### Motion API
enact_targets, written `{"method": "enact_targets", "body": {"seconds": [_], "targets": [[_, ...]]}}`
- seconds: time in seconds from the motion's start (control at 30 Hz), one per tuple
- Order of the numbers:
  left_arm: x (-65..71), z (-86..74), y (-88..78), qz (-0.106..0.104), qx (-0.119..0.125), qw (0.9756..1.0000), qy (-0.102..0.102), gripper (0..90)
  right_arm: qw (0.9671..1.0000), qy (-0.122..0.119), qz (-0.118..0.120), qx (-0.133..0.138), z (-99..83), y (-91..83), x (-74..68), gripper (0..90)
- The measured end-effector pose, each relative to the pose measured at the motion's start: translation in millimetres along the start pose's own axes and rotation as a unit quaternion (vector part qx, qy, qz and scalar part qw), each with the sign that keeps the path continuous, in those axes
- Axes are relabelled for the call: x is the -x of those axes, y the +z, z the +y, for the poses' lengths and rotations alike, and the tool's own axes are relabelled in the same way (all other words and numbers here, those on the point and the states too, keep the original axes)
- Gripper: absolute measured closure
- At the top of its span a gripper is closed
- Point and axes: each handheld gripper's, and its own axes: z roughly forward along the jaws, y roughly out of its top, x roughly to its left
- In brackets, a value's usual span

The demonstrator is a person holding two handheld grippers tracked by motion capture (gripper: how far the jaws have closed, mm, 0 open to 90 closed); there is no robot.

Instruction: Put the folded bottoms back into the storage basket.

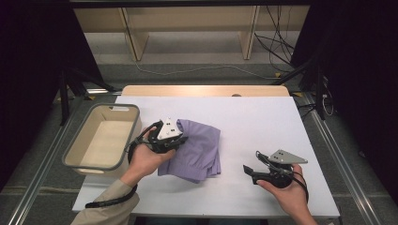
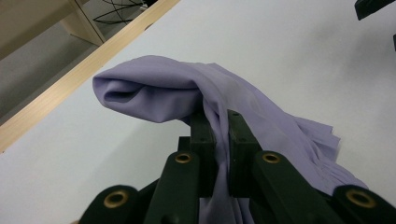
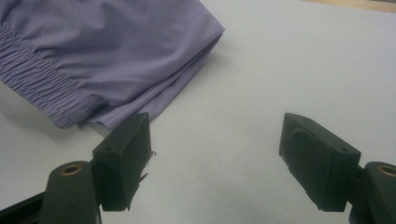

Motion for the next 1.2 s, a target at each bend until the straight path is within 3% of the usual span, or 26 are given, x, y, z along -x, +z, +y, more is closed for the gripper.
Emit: {"method": "enact_targets", "body": {"seconds": [0.43, 0.7, 1.2], "targets": [[-1.8, 1.9, -4.2, 0.003, 0.011, 0.9999, -0.002, 83.5, 1.0, 0.001, 0.0, 0.0, 0.1, -0.2, -0.2, 26.2], [-2.6, 1.3, -5.6, 0.003, 0.038, 0.9991, -0.021, 83.5, 1.0, 0.0, 0.0, 0.0, 0.2, -0.2, -0.2, 26.2], [-4.0, 3.0, -9.7, 0.004, 0.052, 0.9983, -0.026, 83.4, 1.0, -0.001, -0.001, 0.003, 0.4, -0.2, -0.2, 26.2]]}}
